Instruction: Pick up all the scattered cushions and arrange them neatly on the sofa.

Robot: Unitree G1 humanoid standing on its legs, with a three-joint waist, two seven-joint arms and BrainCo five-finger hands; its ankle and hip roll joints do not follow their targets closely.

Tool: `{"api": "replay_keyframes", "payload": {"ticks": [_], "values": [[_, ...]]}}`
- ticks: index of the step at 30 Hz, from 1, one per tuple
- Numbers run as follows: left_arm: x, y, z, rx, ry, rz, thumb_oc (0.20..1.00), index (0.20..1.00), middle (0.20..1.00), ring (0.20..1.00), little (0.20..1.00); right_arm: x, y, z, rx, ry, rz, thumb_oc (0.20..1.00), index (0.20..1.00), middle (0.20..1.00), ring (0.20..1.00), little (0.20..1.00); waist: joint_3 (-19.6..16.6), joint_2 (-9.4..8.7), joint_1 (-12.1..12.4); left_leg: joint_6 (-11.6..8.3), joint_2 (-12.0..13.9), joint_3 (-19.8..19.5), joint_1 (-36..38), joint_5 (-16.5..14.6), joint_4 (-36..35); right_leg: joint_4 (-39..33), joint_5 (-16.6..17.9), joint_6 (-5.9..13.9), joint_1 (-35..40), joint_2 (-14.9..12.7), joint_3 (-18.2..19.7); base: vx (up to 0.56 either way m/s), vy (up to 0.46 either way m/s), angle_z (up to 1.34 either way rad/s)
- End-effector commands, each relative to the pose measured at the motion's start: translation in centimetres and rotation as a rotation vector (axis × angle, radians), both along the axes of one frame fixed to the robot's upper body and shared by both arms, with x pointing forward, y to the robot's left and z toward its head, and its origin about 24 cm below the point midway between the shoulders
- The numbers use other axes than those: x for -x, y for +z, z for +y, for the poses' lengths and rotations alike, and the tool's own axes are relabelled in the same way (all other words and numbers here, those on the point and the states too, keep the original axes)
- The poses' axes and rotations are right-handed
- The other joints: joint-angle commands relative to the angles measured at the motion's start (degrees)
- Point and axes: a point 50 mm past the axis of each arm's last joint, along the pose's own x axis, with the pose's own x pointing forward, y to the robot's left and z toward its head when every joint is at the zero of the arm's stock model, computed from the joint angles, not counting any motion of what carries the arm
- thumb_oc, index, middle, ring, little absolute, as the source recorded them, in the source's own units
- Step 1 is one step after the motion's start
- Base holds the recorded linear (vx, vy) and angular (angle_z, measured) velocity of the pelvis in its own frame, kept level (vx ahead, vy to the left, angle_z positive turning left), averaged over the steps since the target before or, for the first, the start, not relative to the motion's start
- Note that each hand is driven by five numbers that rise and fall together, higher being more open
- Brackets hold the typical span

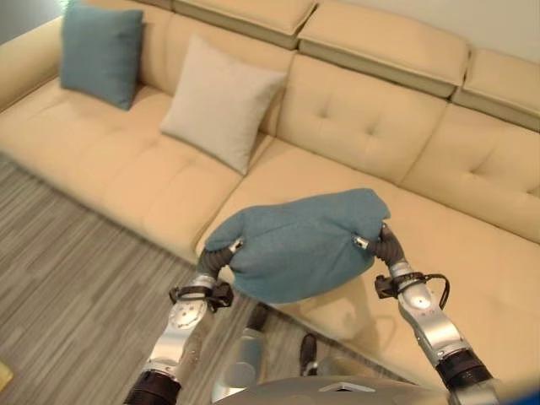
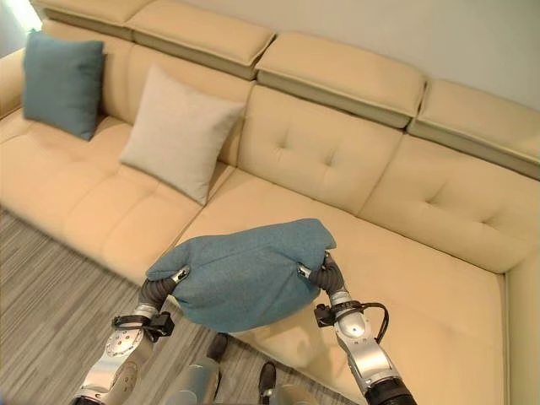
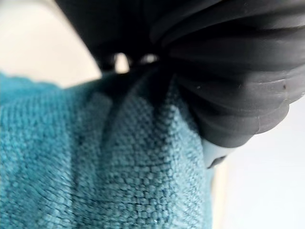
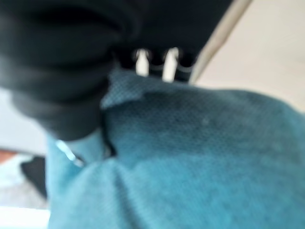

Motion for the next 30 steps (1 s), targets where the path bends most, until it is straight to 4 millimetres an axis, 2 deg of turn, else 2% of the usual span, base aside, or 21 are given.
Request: {"api": "replay_keyframes", "payload": {"ticks": [1, 2, 5, 7, 8, 10, 12, 13, 14, 15, 17, 18, 19, 21, 22, 23, 24, 25, 27, 28, 30], "values": [[-2.1, 5.8, -0.6, 0.016, -0.068, -0.321, 0.2, 0.2, 0.2, 0.2, 0.2, -1.9, 4.3, -1.4, -0.084, -0.077, -0.22, 0.2, 0.2, 0.2, 0.2, 0.2, -3.11, -1.88, -0.68, 1.01, -2.59, 4.3, 2.26, -0.75, -0.31, -0.74, 2.5, 6.38, -3.26, -2.65, -2.21, 0.07, 0.296, -0.61], [-2.1, 5.9, -0.5, 0.004, -0.08, -0.323, 0.2, 0.2, 0.2, 0.2, 0.2, -2.0, 4.3, -1.3, -0.083, -0.074, -0.218, 0.2, 0.2, 0.2, 0.2, 0.2, -3.31, -1.59, -0.99, 1.36, -2.46, 6.26, 3.01, -0.94, -0.74, -0.83, 2.7, 6.95, -3.32, -3.5, -2.52, 0.06, 0.2, -0.48], [-2.1, 6.0, -0.4, 0.003, -0.072, -0.324, 0.2, 0.2, 0.2, 0.2, 0.2, -2.2, 4.4, -0.8, -0.095, -0.063, -0.221, 0.2, 0.2, 0.2, 0.2, 0.2, -3.56, -1.57, -0.09, 2.32, -2.54, 7.48, 3.71, -1.71, -1.0, -1.08, 3.22, 7.39, -3.19, -3.93, -1.69, 0.02, 0.089, -0.85], [-2.0, 5.9, 0.2, -0.004, -0.05, -0.32, 0.2, 0.2, 0.2, 0.2, 0.2, -2.8, 4.6, 0.1, -0.093, -0.019, -0.221, 0.2, 0.2, 0.2, 0.2, 0.2, -3.15, -1.12, 1.69, 3.5, -2.12, 9.45, 4.35, -2.57, -0.76, 1.51, 3.53, 8.54, -4.67, -4.33, -1.65, -0.05, 0.048, -0.98], [-2.0, 6.2, 0.6, -0.024, -0.042, -0.329, 0.2, 0.2, 0.2, 0.2, 0.2, -2.9, 4.7, 1.0, -0.097, 0.014, -0.225, 0.2, 0.2, 0.2, 0.2, 0.2, -2.27, -0.05, 3.07, 3.6, -0.5, 10.17, 4.01, -3.5, 0.18, 5.77, 3.63, 9.01, -6.87, -8.22, -4.35, -0.06, -0.098, -1.3], [-1.9, 6.2, 0.8, -0.021, -0.039, -0.325, 0.2, 0.2, 0.2, 0.2, 0.2, -2.7, 4.6, 0.9, -0.08, 0.022, -0.222, 0.2, 0.2, 0.2, 0.2, 0.2, -1.97, 0.09, 2.74, 2.92, 0.21, 9.17, 4.14, -3.82, 0.24, 4.32, 5.0, 9.0, -6.76, -10.08, -3.87, -0.01, -0.18, -0.84], [-1.7, 6.1, 1.2, -0.019, -0.032, -0.322, 0.2, 0.2, 0.2, 0.2, 0.2, -2.7, 4.8, 0.4, -0.059, 0.01, -0.228, 0.2, 0.2, 0.2, 0.2, 0.2, -1.93, -0.74, 2.19, 1.16, 2.08, 7.82, 4.82, -4.3, -0.29, 0.18, 7.43, 10.35, -7.37, -11.55, -3.58, 0.14, -0.358, 0.22], [-1.4, 5.8, 1.4, -0.022, -0.018, -0.306, 0.2, 0.2, 0.2, 0.2, 0.2, -2.5, 4.5, 0.5, -0.066, 0.015, -0.216, 0.2, 0.2, 0.2, 0.2, 0.2, -2.33, -1.44, 2.39, 0.2, 3.6, 8.37, 5.55, -3.99, -1.43, -2.09, 7.15, 10.82, -6.12, -11.56, -6.5, 0.18, -0.342, 0.43], [-1.4, 5.8, 1.4, -0.022, -0.018, -0.306, 0.2, 0.2, 0.2, 0.2, 0.2, -2.5, 4.5, 0.5, -0.066, 0.015, -0.215, 0.2, 0.2, 0.2, 0.2, 0.2, -2.3, -1.4, 2.31, 0.17, 3.67, 8.3, 5.71, -3.92, -1.63, -2.19, 7.17, 10.8, -5.96, -11.51, -6.59, 0.16, -0.288, 0.37], [-1.4, 5.5, 1.5, -0.007, -0.006, -0.294, 0.2, 0.2, 0.2, 0.2, 0.2, -2.5, 4.6, 0.4, -0.052, 0.021, -0.222, 0.2, 0.2, 0.2, 0.2, 0.2, -2.54, -1.47, 1.95, -0.62, 5.17, 7.33, 5.79, -2.53, -3.1, -1.67, 6.35, 10.58, -6.27, -10.19, -6.13, 0.12, -0.292, 0.27], [-1.7, 5.4, 1.1, 0.034, 0.007, -0.286, 0.2, 0.2, 0.2, 0.2, 0.2, -2.5, 5.3, -0.3, -0.062, 0.006, -0.248, 0.2, 0.2, 0.2, 0.2, 0.2, -2.91, -1.43, 1.29, -2.18, 8.1, 5.53, 5.49, -0.35, -5.74, -0.86, 4.02, 8.86, -6.41, -7.96, -7.6, 0.15, -0.384, 0.48], [-2.1, 5.6, 0.7, 0.039, -0.001, -0.296, 0.2, 0.2, 0.2, 0.2, 0.2, -2.3, 5.6, -0.7, -0.055, -0.009, -0.262, 0.2, 0.2, 0.2, 0.2, 0.2, -2.44, -1.43, 0.72, -2.47, 8.34, 5.99, 4.39, 0.15, -5.0, -0.44, 3.49, 8.44, -6.37, -7.67, -8.54, 0.07, -0.222, 0.76], [-2.4, 5.8, 0.3, 0.047, -0.011, -0.307, 0.2, 0.2, 0.2, 0.2, 0.2, -2.4, 5.8, -1.1, -0.052, -0.016, -0.266, 0.2, 0.2, 0.2, 0.2, 0.2, -2.05, -1.44, 0.24, -2.54, 8.09, 6.18, 3.44, 0.25, -4.17, -0.35, 3.31, 8.24, -6.4, -7.77, -9.66, 0.03, -0.165, 0.65], [-2.9, 6.1, -0.2, 0.063, -0.02, -0.319, 0.2, 0.2, 0.2, 0.2, 0.2, -2.2, 6.0, -2.0, -0.037, -0.047, -0.273, 0.2, 0.2, 0.2, 0.2, 0.2, -1.72, -2.04, -1.16, -1.95, 8.43, 10.2, 1.86, 0.21, -2.43, -0.45, 2.91, 7.7, -5.92, -8.28, -11.85, 0.05, -0.142, 0.56], [-3.1, 6.4, -0.4, 0.056, -0.026, -0.333, 0.2, 0.2, 0.2, 0.2, 0.2, -2.2, 5.9, -2.0, -0.051, -0.054, -0.265, 0.2, 0.2, 0.2, 0.2, 0.2, -1.34, -2.21, -0.76, -1.77, 7.18, 9.86, 1.43, -0.2, -1.98, -0.77, 2.74, 7.75, -5.72, -8.0, -12.03, 0.05, -0.091, 0.61], [-3.1, 6.4, -0.4, 0.056, -0.026, -0.333, 0.2, 0.2, 0.2, 0.2, 0.2, -2.2, 5.9, -2.0, -0.051, -0.054, -0.265, 0.2, 0.2, 0.2, 0.2, 0.2, -1.3, -2.23, -0.73, -1.75, 7.16, 9.88, 1.45, -0.25, -1.92, -0.77, 2.73, 7.77, -5.68, -8.02, -12.01, 0.06, -0.05, 0.4], [-3.2, 6.6, -0.5, 0.053, -0.03, -0.344, 0.2, 0.2, 0.2, 0.2, 0.2, -2.3, 6.0, -1.9, -0.057, -0.058, -0.272, 0.2, 0.2, 0.2, 0.2, 0.2, -1.23, -1.94, -0.37, -1.22, 5.01, 8.97, 0.48, 0.25, -3.24, -1.0, 2.93, 7.93, -5.81, -7.52, -11.6, 0.04, 0.004, 0.06], [-3.3, 6.8, -0.7, 0.052, -0.033, -0.351, 0.2, 0.2, 0.2, 0.2, 0.2, -2.4, 6.1, -1.9, -0.06, -0.063, -0.279, 0.2, 0.2, 0.2, 0.2, 0.2, -0.93, -1.83, -0.48, -0.66, 3.71, 10.08, -0.92, 1.01, -3.64, -0.91, 3.08, 8.06, -5.94, -7.4, -11.47, 0.06, 0.018, -0.13], [-3.1, 6.8, -0.5, 0.035, -0.025, -0.354, 0.2, 0.2, 0.2, 0.2, 0.2, -2.4, 5.8, -1.7, -0.063, -0.057, -0.266, 0.2, 0.2, 0.2, 0.2, 0.2, -1.14, -2.13, -0.22, -0.33, 3.32, 10.74, -1.39, 0.52, -2.28, 0.14, 2.55, 8.4, -6.29, -7.32, -10.78, 0.06, 0.064, -0.15], [-3.2, 7.0, -0.3, 0.037, -0.023, -0.362, 0.2, 0.2, 0.2, 0.2, 0.2, -2.5, 5.8, -1.4, -0.073, -0.046, -0.263, 0.2, 0.2, 0.2, 0.2, 0.2, -1.25, -2.42, 0.64, 0.33, 1.84, 8.19, -1.47, -1.27, -0.74, 1.22, 2.61, 8.66, -7.1, -7.62, -8.98, 0.04, 0.071, -0.36], [-3.2, 7.2, -0.4, 0.034, -0.036, -0.371, 0.2, 0.2, 0.2, 0.2, 0.2, -2.3, 6.0, -1.6, -0.078, -0.054, -0.274, 0.2, 0.2, 0.2, 0.2, 0.2, -1.24, -2.41, -0.01, 0.37, 1.95, 9.97, -1.55, -0.96, -1.26, 0.84, 2.49, 8.73, -6.63, -7.97, -9.02, 0.08, 0.102, -0.69]]}}
